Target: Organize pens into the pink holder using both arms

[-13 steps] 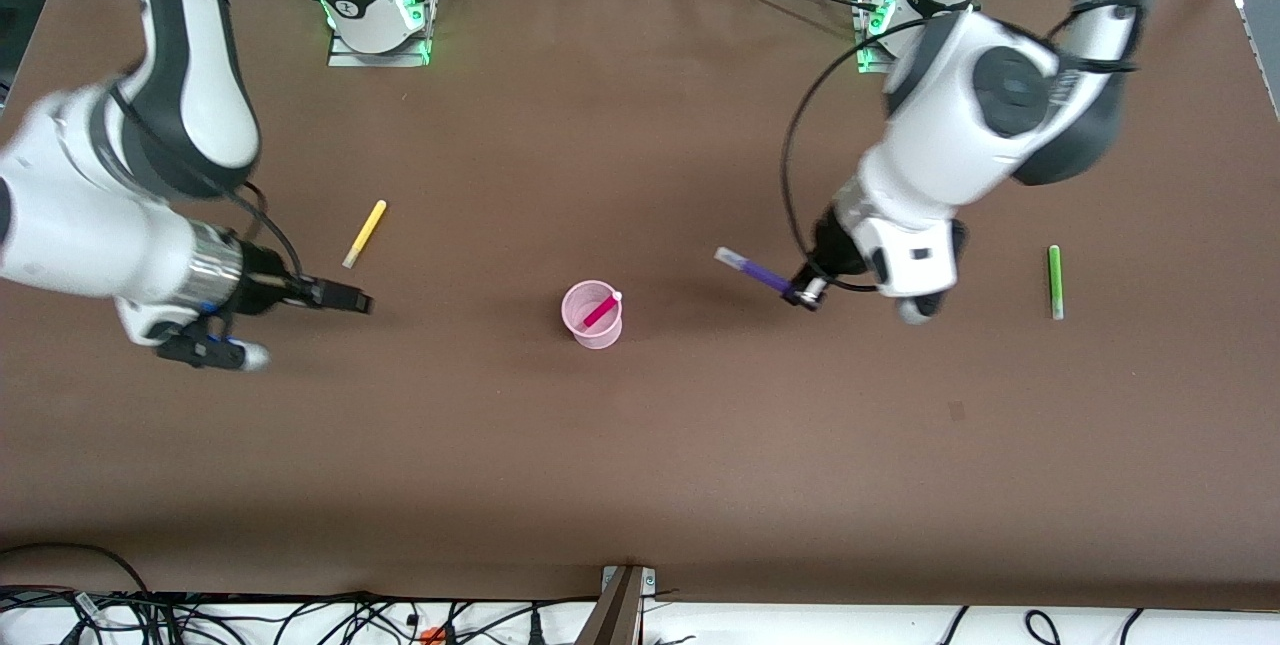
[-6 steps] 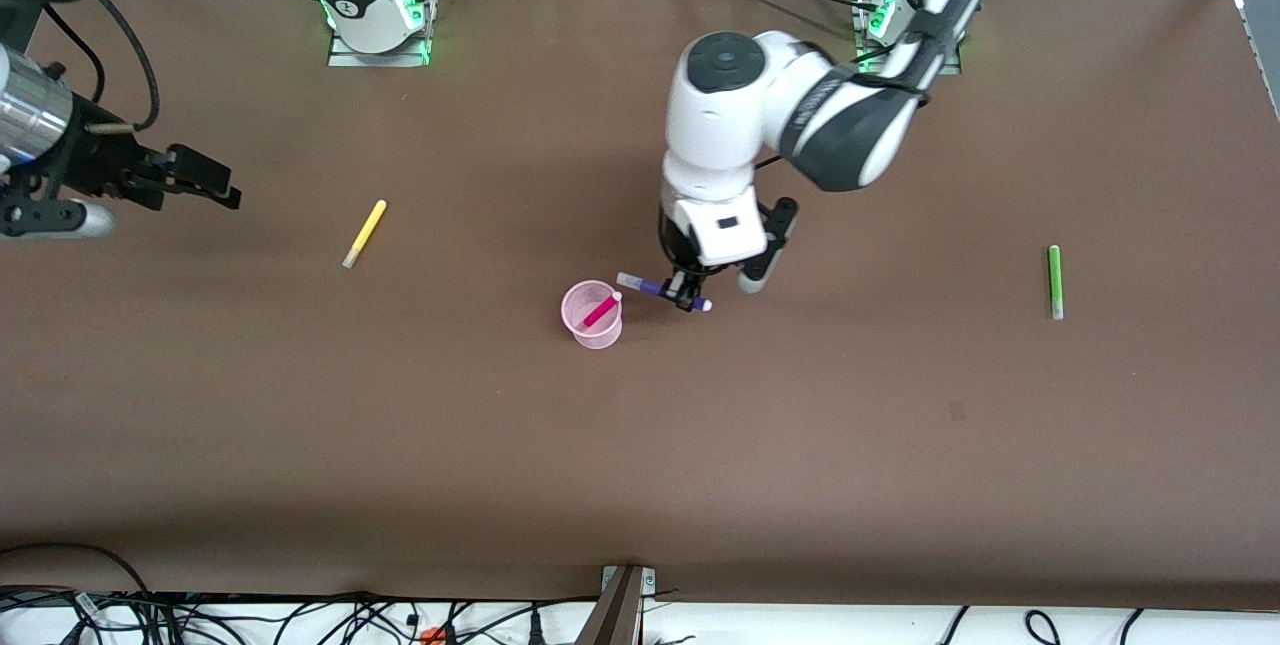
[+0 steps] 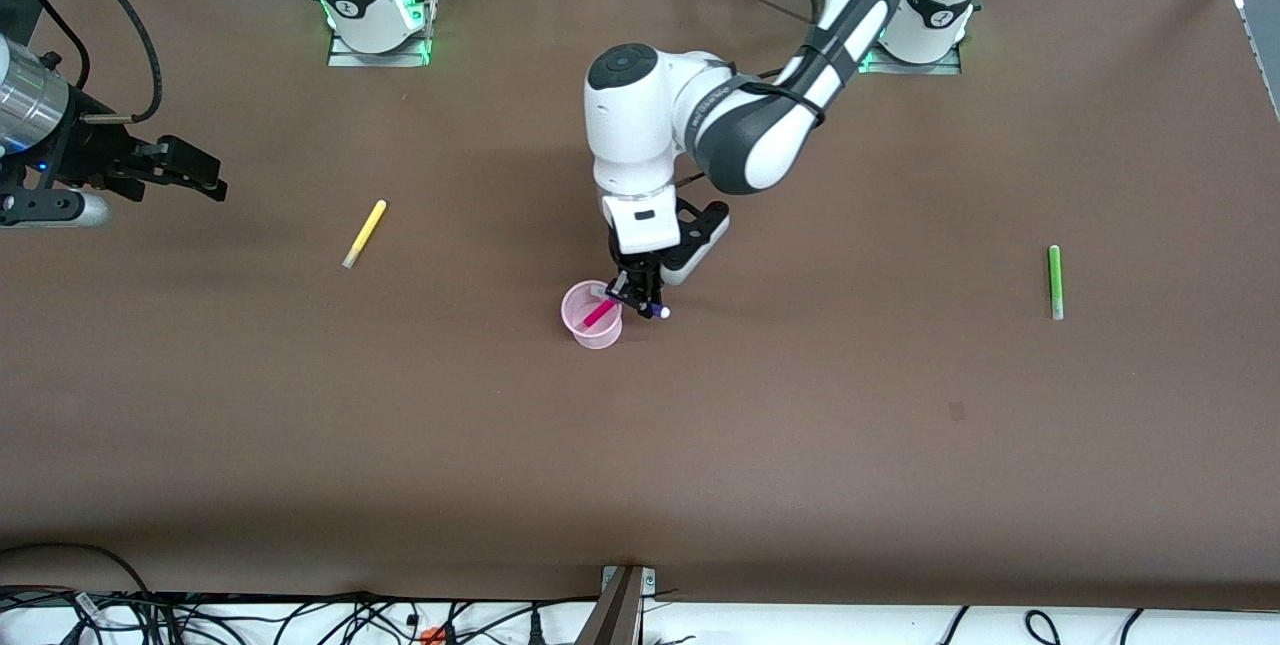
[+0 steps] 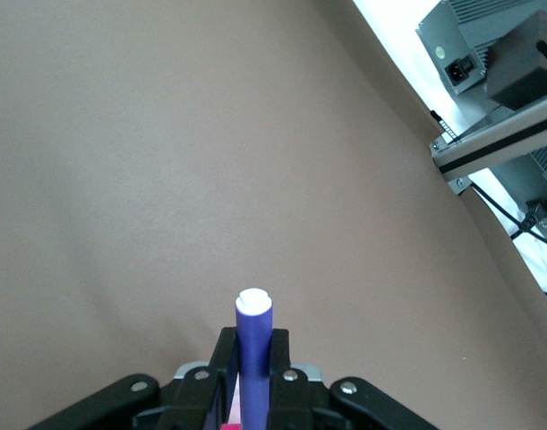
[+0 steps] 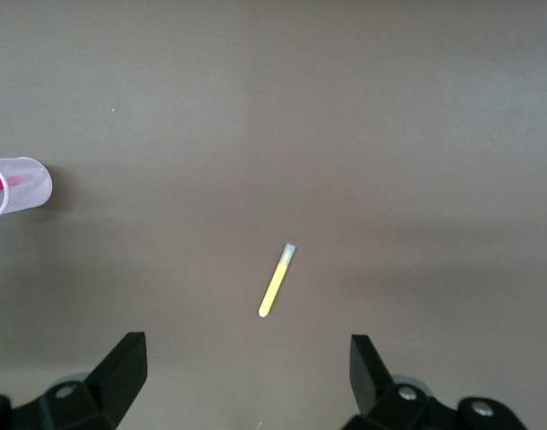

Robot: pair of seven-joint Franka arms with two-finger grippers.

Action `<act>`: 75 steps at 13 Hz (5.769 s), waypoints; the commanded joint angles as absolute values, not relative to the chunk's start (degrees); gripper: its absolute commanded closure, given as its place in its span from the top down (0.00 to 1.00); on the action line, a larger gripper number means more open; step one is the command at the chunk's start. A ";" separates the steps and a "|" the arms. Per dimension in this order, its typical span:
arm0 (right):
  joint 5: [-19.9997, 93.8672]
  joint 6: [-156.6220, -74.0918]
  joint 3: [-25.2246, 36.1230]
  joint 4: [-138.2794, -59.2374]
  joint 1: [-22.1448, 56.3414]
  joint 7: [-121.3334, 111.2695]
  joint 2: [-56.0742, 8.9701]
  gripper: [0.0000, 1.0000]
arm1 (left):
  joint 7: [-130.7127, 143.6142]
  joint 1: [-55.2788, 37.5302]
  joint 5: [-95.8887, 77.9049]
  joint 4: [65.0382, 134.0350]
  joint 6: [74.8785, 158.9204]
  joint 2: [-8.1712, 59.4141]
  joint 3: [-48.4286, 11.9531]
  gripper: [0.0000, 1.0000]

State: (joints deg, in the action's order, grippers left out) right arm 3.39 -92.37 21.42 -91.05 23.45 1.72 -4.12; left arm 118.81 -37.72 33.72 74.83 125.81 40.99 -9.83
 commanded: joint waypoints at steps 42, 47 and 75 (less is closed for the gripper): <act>-1.23 -92.99 8.61 -87.80 12.57 2.20 -5.54 1.00 | 107.80 -40.71 32.04 64.51 125.68 44.23 -2.81 0.92; -1.23 -92.99 8.61 -87.80 12.57 2.20 -5.54 1.00 | 78.90 -30.61 9.78 66.71 110.78 32.18 -2.72 1.00; -1.32 -93.08 8.61 -87.80 12.74 2.28 -5.63 1.00 | -3.51 3.87 -0.09 90.35 94.04 7.82 -2.55 1.00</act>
State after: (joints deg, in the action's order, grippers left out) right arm -0.74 -93.31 8.91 -88.56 12.80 1.83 -5.43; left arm -1.17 3.40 0.49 90.02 94.28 8.95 -2.37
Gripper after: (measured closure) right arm 0.000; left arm 0.000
